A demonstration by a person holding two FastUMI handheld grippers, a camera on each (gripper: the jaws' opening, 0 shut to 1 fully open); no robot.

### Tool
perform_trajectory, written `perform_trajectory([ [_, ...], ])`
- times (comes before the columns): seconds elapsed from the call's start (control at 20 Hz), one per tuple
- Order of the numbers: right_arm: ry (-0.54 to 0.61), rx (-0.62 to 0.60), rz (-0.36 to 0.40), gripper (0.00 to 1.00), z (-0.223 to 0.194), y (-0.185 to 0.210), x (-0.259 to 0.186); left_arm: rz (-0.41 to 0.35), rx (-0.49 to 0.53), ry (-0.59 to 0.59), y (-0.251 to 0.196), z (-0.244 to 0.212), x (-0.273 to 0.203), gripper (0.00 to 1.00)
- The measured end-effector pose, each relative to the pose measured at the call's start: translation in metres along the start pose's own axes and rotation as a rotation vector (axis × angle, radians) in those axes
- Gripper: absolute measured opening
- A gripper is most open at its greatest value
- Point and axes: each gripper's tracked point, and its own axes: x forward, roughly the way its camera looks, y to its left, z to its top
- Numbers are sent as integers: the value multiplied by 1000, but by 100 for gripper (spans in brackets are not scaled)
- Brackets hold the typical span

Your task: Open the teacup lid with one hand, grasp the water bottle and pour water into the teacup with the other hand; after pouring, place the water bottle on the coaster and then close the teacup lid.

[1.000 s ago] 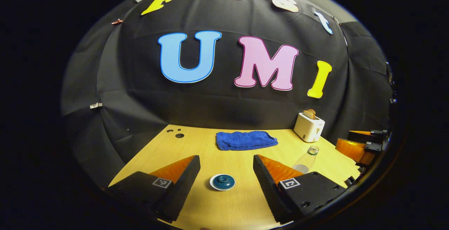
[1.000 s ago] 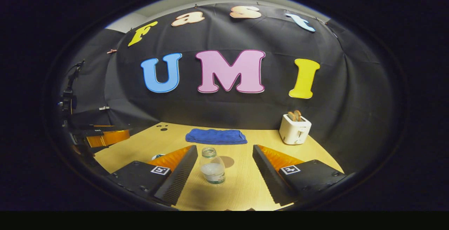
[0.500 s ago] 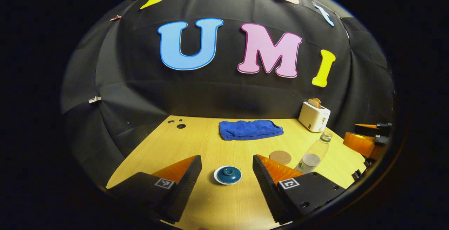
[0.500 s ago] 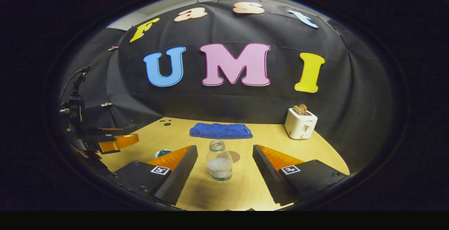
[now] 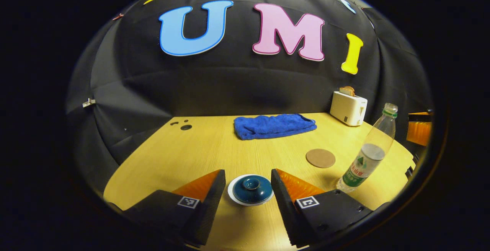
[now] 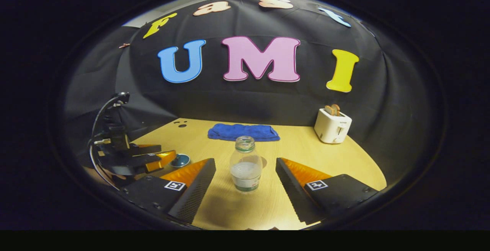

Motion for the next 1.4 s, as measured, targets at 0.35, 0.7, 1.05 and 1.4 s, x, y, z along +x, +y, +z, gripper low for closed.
perform_trajectory([
  [0.35,52,1,-14,98,-31,7,-1,-44,14,9,-3,-23,26,68],
  [0.7,28,17,-39,98,-33,18,11,-85,73,-2,-8,-22,28,49],
  [1.05,-3,37,-98,98,-46,11,32,-136,103,-1,-8,-19,27,29],
  [1.4,-22,80,-158,98,-59,7,50,-173,109,-33,-7,-3,18,26],
])
